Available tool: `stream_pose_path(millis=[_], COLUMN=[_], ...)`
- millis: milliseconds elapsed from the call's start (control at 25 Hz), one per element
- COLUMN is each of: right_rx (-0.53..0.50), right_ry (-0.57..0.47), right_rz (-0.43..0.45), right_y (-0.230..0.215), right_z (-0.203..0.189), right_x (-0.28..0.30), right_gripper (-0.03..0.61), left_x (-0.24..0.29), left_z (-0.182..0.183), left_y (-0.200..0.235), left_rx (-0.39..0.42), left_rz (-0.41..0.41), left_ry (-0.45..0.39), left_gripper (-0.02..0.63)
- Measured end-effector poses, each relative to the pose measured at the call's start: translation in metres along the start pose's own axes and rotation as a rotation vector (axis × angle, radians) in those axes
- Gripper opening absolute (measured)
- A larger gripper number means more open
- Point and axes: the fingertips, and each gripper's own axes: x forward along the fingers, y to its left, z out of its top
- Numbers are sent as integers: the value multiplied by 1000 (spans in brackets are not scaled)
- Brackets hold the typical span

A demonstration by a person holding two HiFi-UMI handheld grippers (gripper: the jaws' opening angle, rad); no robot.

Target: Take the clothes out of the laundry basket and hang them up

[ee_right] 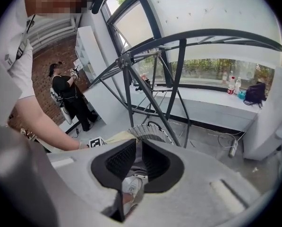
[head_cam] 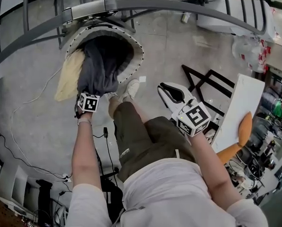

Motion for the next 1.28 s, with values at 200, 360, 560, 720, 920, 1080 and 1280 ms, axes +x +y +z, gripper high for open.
stream_pose_path(millis=[200,360,560,720,920,1080,1280], right_rx=[5,18,46,38,8,-36,-67], right_ry=[13,7,-36,-77,-153,-229,-301], right_rz=[-6,-7,1,14,30,41,80], right_y=[-5,-7,0,8,18,28,38], right_z=[-6,-4,13,31,58,79,99], right_x=[-2,-5,-10,-17,-36,-57,-79], right_gripper=[35,35,35,35,35,63,208], left_x=[9,-3,-37,-74,-133,-195,-275], left_z=[-5,-2,8,21,44,64,87], left_y=[8,5,-4,-5,-11,-12,-19], left_rx=[12,-99,-93,-78,-42,-60,-80], left_rz=[33,3,-6,16,42,62,86], left_ry=[-4,-37,-73,-128,-200,-294,-401], left_gripper=[195,35,31,24,20,18,17])
